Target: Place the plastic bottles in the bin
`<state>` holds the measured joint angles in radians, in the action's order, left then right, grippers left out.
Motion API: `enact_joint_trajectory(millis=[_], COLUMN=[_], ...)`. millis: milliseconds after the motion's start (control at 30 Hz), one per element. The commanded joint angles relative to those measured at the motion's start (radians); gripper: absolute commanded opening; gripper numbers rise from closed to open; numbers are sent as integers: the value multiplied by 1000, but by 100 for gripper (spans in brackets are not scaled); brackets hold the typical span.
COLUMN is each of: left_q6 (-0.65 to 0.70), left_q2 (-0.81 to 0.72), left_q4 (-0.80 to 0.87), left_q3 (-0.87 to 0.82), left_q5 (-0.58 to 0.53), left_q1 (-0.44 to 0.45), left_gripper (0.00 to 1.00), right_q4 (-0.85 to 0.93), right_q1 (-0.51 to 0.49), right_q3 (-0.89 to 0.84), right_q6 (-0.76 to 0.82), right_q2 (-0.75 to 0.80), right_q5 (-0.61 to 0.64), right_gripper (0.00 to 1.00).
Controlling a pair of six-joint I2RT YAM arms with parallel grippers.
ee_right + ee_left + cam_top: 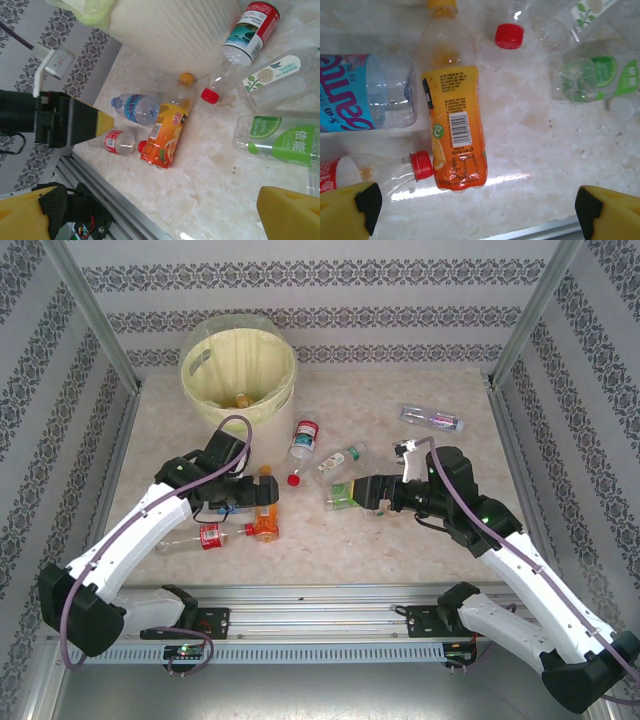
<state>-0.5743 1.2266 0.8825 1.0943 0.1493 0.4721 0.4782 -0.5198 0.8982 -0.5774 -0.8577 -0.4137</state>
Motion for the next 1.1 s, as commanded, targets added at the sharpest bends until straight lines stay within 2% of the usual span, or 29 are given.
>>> enact_joint_trajectory(millis=[0, 367, 600, 833, 1067], left_q6=[-64, -81, -81, -73, -52], left_q2=[46, 240, 347, 387, 375], left_q4=[-120, -294, -345, -333, -351], left_q3=[-48, -119, -125, -133, -151], left_q5=[19, 39, 19, -18, 9], left_q1=[12, 14, 13, 13, 12], left_gripper=[99, 90, 84, 80, 68], right_q4=[1, -24, -35, -50, -60], right_q1=[-9, -25, -39, -45, -48], right_q3=[21, -33, -41, -58, -64], right_q6=[1, -23, -19, -21, -17], right_q2=[-18, -15, -32, -48, -51], right_q5=[-25, -1, 18, 21, 25], right_gripper=[98, 98, 98, 98, 98])
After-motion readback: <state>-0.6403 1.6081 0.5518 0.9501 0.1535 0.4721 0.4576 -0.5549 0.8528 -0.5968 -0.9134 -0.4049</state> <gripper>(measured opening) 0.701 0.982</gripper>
